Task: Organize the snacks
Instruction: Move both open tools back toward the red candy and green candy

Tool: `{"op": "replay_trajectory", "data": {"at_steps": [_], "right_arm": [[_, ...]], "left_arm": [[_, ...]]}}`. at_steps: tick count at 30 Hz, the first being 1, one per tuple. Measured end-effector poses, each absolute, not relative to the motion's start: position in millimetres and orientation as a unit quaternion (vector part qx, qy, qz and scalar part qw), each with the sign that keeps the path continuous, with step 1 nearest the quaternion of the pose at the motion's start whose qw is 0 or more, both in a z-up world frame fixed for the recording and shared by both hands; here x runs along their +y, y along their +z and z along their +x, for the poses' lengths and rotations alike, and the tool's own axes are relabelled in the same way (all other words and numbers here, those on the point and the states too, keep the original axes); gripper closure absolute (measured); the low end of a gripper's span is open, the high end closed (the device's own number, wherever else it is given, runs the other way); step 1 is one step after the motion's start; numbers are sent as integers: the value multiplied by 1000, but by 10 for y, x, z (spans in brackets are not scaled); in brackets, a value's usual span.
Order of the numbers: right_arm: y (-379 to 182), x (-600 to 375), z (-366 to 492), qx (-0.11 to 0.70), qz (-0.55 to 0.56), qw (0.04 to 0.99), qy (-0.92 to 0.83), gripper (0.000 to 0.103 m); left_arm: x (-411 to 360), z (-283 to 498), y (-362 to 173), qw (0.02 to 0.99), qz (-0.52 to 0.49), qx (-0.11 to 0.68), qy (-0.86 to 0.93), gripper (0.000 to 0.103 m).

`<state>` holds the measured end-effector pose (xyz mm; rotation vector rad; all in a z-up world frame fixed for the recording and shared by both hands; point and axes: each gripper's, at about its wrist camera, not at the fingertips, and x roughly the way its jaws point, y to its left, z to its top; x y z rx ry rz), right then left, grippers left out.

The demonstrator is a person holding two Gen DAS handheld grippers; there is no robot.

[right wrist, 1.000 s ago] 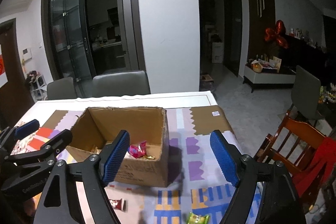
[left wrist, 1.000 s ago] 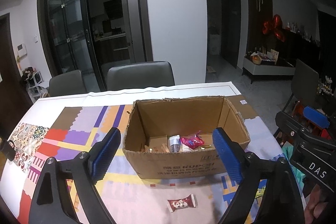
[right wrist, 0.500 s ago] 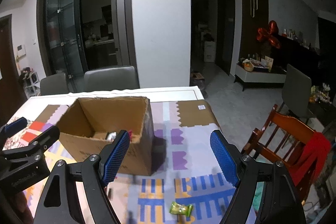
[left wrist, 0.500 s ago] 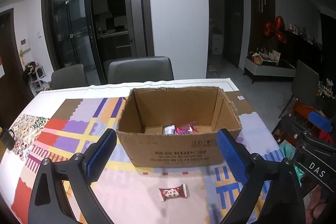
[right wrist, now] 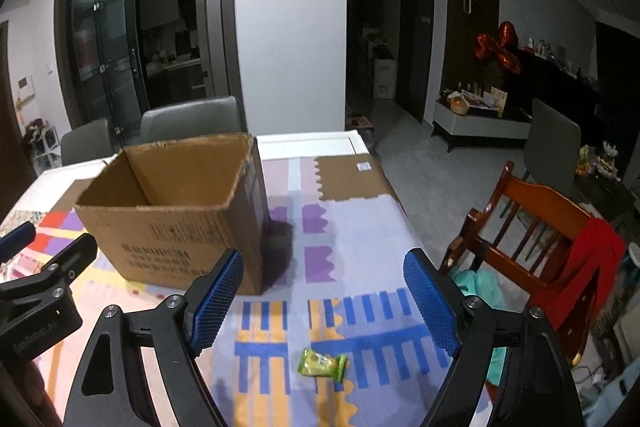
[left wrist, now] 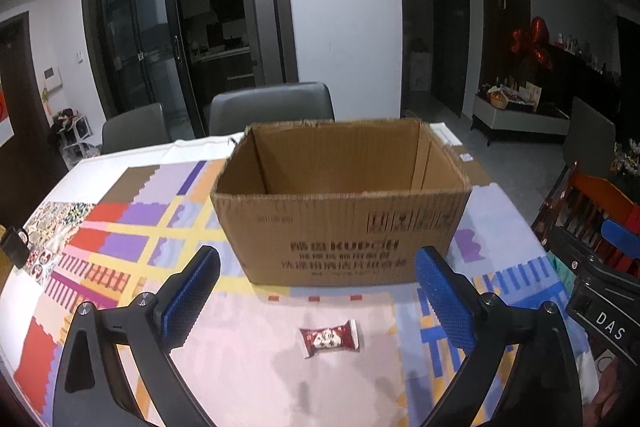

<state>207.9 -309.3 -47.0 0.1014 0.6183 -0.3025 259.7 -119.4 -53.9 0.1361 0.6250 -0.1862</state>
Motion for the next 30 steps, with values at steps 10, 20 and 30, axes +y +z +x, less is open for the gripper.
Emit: {"op": "replay_trajectory", "data": {"at_steps": [10, 20, 30], "right_arm": [[-837, -3074, 1997, 320, 67, 932, -159, 20], [-1157, -3050, 1985, 332, 71, 925, -169, 20], [-1463, -2968, 2060, 355, 53, 917, -176, 20]], "left_arm": [[-1158, 2499, -795, 948, 74, 296, -90, 4], [-1112, 2562, -1153, 942, 67, 317, -91, 4], [-1111, 2649, -1484, 934, 71, 340, -85, 4]]}}
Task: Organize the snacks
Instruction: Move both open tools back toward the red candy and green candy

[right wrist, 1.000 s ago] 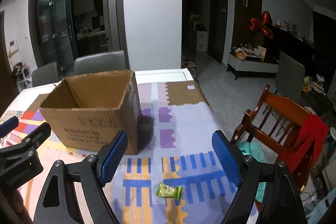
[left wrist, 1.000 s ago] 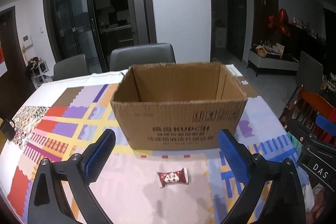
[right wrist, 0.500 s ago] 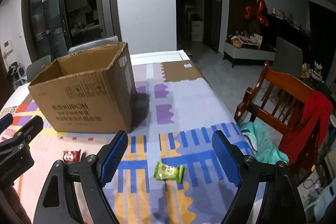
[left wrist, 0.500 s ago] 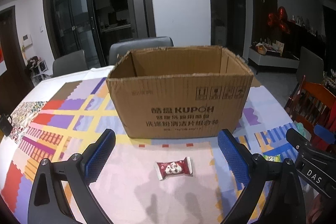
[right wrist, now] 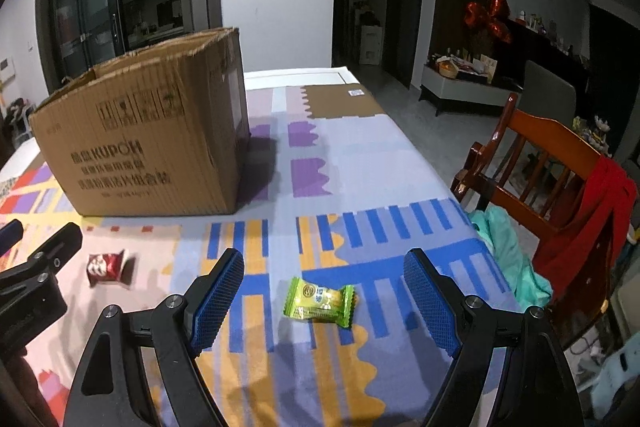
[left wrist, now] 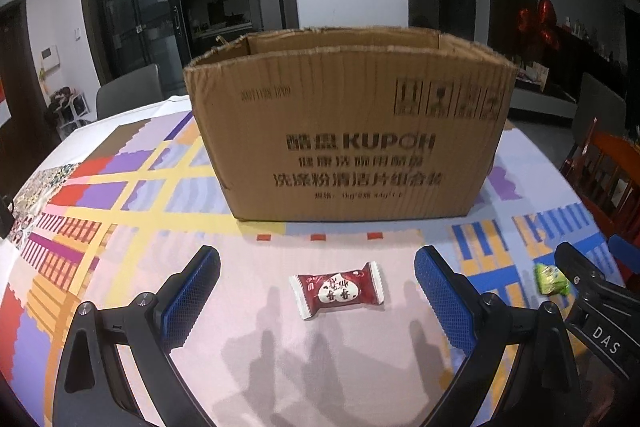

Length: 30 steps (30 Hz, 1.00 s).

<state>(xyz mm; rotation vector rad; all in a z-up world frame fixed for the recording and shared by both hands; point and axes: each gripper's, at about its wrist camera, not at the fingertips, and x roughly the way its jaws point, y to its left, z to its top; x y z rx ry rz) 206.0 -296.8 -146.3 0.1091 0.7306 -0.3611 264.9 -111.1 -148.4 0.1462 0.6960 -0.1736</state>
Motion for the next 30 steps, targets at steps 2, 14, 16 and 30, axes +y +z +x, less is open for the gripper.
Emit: {"op": "replay_trajectory", "data": {"at_steps": [2, 14, 16, 30], "right_arm": [[-1517, -2956, 2069, 359, 50, 915, -176, 20], [-1772, -2969, 2164, 388, 57, 904, -172, 20], [-1807, -2980, 2190, 394, 61, 901, -172, 20], [-1927, -3012, 2267, 418, 78, 890, -165, 20]], "left_arm": [[-1118, 2682, -1546, 931, 71, 348, -85, 4], [-1189, 2798, -1828, 920, 80, 374, -83, 6], [-1201, 2812, -1849, 919, 78, 378, -82, 10], [-1253, 2992, -2049, 903, 86, 413, -76, 30]]}}
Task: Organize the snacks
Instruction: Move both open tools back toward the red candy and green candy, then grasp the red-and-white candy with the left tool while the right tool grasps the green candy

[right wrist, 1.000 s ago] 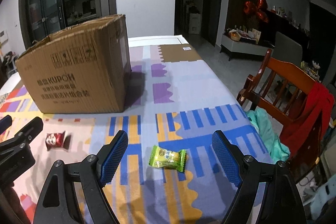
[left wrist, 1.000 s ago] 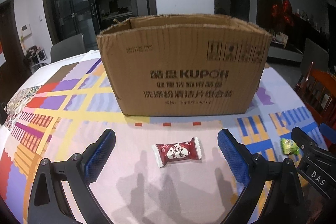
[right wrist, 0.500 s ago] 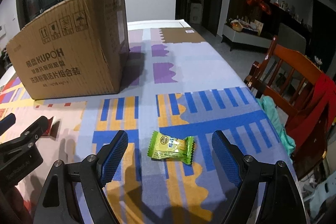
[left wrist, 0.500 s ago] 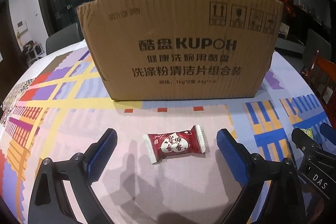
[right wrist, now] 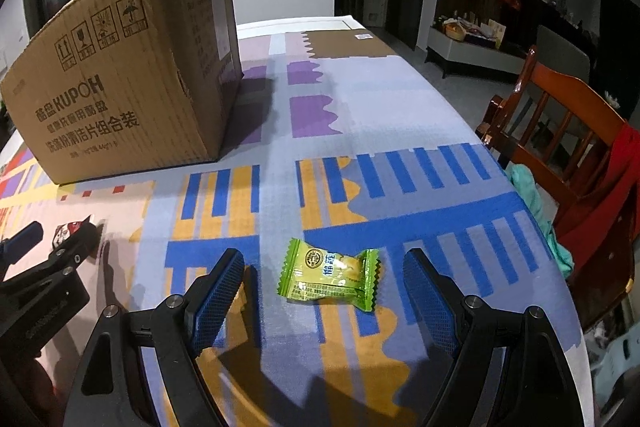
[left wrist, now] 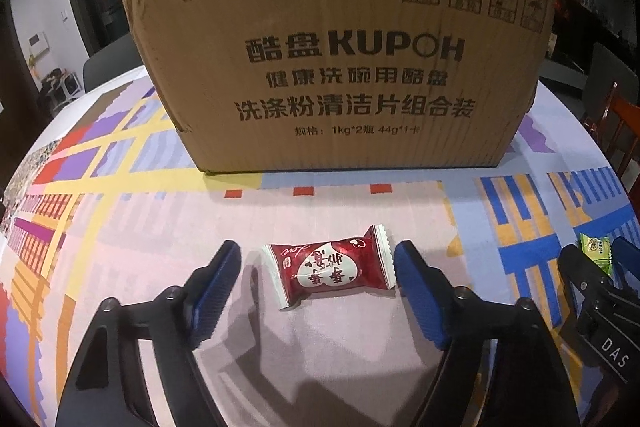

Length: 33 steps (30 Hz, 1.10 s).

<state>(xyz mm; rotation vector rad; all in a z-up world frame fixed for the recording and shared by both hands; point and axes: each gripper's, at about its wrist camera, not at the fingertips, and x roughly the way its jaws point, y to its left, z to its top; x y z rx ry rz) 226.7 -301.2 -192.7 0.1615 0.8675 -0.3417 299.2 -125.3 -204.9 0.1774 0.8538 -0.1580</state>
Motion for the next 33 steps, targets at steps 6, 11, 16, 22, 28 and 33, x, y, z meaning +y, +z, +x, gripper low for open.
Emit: {"op": "replay_trajectory", "data": {"at_steps": [6, 11, 16, 22, 28, 33], "right_arm": [[-1955, -3030, 2284, 425, 81, 887, -164, 25], [-1941, -3038, 2277, 422, 80, 888, -164, 35], [-1924, -3046, 2262, 418, 81, 890, -163, 52], [-1909, -3036, 2257, 415, 80, 893, -155, 65], [-1884, -3036, 2250, 411, 85, 896, -146, 73], [-1858, -3027, 2234, 407, 88, 898, -142, 78]], "left_arm": [[-1246, 3045, -2088, 900, 85, 419, -83, 45], [-1291, 3004, -2051, 904, 88, 411, -82, 52], [-1337, 2976, -2021, 904, 90, 408, -91, 55], [-1404, 2877, -1976, 905, 91, 403, -97, 59], [-1467, 2808, -1931, 905, 91, 402, -103, 60], [-1484, 2782, -1859, 908, 91, 396, -103, 60]]}}
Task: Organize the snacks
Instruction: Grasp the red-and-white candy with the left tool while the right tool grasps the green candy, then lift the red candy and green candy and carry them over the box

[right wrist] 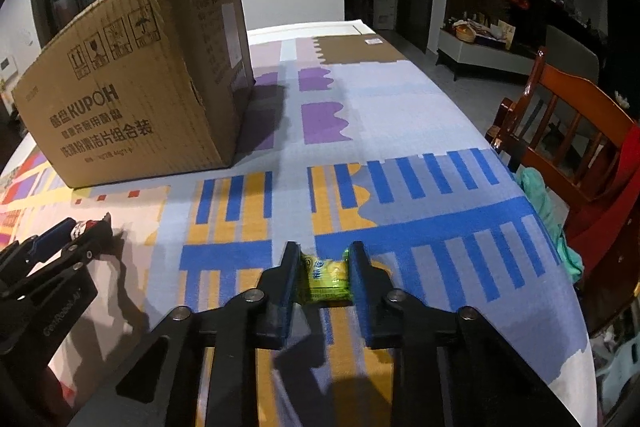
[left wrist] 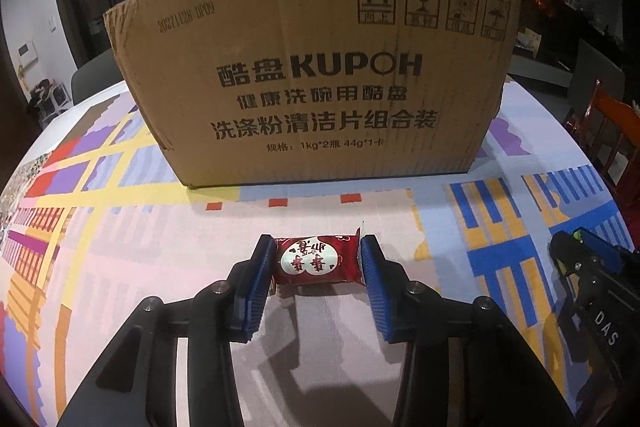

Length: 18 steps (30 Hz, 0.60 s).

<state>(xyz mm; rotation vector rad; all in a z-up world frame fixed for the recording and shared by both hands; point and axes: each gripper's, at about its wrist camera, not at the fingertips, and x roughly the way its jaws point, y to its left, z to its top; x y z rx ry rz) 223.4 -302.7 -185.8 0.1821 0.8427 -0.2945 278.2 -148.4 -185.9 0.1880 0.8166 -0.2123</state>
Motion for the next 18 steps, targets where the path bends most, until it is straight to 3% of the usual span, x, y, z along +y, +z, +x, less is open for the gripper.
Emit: {"op": "replay_trajectory", "data": {"at_steps": [18], "right_arm": [[-1715, -2926, 2214, 395, 84, 907, -122, 82]], "left_arm": [[-1401, 2744, -1647, 914, 84, 383, -101, 60]]}}
